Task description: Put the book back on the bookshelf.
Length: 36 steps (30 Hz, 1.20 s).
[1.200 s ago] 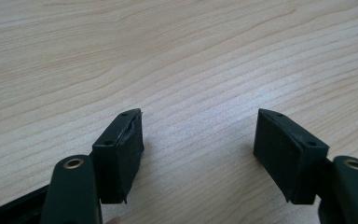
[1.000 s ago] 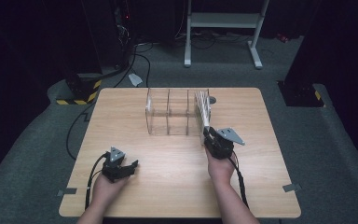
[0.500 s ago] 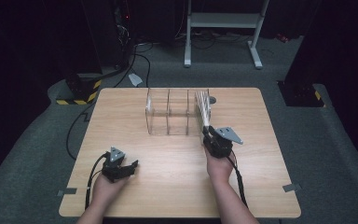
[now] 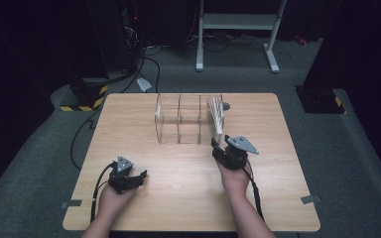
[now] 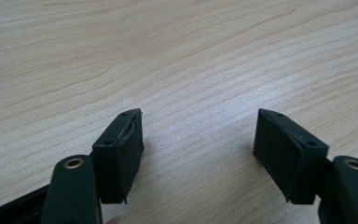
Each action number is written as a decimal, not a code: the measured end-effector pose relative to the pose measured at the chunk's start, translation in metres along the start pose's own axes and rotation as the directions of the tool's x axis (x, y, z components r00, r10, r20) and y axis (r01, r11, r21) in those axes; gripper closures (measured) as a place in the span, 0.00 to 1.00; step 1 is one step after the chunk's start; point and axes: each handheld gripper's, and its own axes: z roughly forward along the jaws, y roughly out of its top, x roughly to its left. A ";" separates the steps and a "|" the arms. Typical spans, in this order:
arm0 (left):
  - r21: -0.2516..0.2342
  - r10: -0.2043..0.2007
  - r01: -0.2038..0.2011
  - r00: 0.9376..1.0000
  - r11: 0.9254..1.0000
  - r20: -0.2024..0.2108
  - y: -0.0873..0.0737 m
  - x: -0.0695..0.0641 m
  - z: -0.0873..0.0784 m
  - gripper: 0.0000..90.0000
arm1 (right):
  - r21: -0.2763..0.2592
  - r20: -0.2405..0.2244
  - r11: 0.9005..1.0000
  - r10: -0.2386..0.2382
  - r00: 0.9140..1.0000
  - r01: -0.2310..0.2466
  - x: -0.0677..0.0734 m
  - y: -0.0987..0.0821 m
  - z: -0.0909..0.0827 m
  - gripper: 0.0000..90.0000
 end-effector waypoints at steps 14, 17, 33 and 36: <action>0.000 -0.001 0.001 1.000 1.000 -0.004 0.000 -0.001 0.000 0.37 | 0.097 -0.040 0.992 -0.071 0.997 0.075 -0.026 -0.021 -0.024 0.32; 0.000 -0.005 0.005 1.000 1.000 -0.003 0.000 -0.001 0.000 0.37 | 0.115 -0.027 0.991 -0.072 0.997 0.075 -0.033 -0.025 -0.029 0.30; 0.000 -0.003 0.003 1.000 1.000 -0.005 0.000 -0.001 -0.001 0.37 | 0.273 0.119 0.962 -0.063 0.991 0.029 -0.102 -0.054 -0.056 0.26; 0.000 -0.003 0.003 1.000 1.000 -0.005 -0.001 -0.001 -0.001 0.37 | 0.347 0.144 0.938 -0.071 0.987 0.017 -0.113 -0.063 -0.055 0.25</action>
